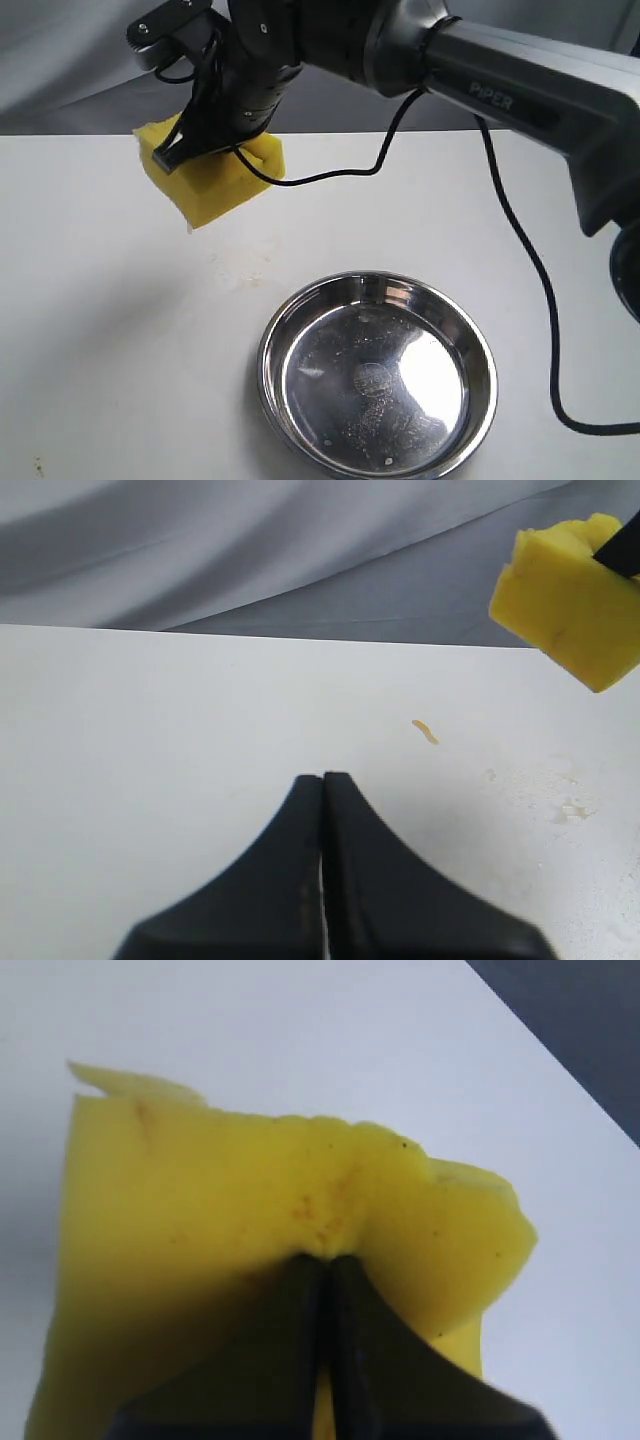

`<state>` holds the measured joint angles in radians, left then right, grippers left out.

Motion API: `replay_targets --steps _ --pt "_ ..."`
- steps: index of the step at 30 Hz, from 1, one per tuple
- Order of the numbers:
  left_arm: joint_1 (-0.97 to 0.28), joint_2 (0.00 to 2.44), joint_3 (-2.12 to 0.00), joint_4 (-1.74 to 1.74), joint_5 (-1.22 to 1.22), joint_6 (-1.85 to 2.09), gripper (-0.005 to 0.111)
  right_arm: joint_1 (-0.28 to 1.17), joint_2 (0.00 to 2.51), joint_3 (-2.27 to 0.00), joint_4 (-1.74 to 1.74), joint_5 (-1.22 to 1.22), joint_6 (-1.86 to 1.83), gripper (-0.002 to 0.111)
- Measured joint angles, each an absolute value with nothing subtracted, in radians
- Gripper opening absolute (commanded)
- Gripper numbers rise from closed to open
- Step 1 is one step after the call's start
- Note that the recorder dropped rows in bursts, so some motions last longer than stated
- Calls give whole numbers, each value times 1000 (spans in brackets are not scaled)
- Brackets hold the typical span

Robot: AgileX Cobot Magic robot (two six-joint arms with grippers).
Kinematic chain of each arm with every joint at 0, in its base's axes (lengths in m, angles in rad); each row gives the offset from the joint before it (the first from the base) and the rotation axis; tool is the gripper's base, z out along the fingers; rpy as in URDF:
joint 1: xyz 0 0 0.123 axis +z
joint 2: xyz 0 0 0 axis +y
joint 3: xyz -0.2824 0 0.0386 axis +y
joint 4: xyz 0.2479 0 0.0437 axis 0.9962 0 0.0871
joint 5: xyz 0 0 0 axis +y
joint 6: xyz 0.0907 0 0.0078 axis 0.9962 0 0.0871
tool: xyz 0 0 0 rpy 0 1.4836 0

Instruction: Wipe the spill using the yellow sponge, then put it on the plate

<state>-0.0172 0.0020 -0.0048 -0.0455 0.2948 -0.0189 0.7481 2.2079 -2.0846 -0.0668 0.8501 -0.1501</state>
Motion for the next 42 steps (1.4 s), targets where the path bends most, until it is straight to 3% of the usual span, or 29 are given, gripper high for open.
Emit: replay_targets --steps 11,19,26,35,42 --pt "-17 2 -5 -46 295 -19 0 703 2362 -2085 -47 855 -178 0" --pt "-17 2 -5 -46 295 -19 0 705 2461 -2085 198 873 -404 0" --pt "-17 2 -5 -46 295 -19 0 827 2461 -2087 321 938 -627 0" --pt "-17 2 -5 -46 295 -19 0 980 2457 -2087 330 936 -649 0" --pt "-17 2 -5 -46 295 -19 0 1019 2457 -2087 240 872 -579 0"
